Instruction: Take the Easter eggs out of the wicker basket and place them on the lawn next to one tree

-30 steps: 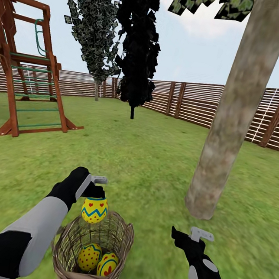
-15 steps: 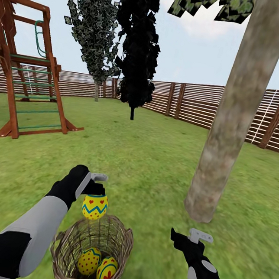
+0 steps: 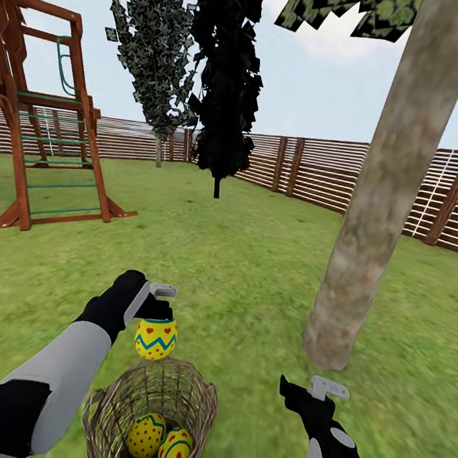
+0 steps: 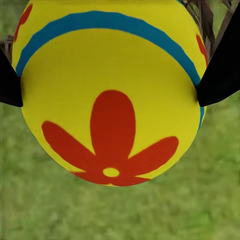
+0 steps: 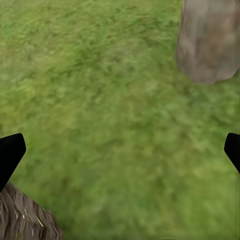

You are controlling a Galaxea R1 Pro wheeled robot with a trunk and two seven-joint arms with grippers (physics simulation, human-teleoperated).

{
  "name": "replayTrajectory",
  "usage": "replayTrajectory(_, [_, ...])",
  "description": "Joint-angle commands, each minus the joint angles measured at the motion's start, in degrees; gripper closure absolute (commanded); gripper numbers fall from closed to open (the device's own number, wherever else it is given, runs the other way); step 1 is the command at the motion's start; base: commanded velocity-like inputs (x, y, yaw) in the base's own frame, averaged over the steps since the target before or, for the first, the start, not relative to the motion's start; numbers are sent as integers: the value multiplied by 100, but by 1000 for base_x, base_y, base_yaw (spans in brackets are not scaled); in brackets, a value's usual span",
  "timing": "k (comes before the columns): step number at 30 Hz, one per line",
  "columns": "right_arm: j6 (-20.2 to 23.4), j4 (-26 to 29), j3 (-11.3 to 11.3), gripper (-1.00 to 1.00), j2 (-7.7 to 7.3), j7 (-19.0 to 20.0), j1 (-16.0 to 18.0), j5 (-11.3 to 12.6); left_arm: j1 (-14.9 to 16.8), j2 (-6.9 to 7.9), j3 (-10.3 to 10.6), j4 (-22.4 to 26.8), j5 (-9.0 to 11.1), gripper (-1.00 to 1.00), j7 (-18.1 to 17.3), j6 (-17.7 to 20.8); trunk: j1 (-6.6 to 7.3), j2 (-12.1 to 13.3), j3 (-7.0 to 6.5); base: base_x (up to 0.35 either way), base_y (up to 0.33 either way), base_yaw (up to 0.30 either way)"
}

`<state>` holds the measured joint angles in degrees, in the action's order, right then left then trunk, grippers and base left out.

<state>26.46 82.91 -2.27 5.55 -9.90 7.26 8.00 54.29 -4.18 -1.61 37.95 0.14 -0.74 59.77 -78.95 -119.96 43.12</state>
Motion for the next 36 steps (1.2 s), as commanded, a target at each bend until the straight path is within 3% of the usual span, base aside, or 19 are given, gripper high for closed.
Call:
replayTrajectory(1, [19,-8,-1,-100,1,-34,3,61,3,-4,-16,7,-6,100,-5,23,23,39,-12,0,0,0])
replayTrajectory(36, [17,-115,-1,-100,7,-30,3,61,3,-21,-15,2,-14,100,-5,23,792,1442,-641,0,0,0])
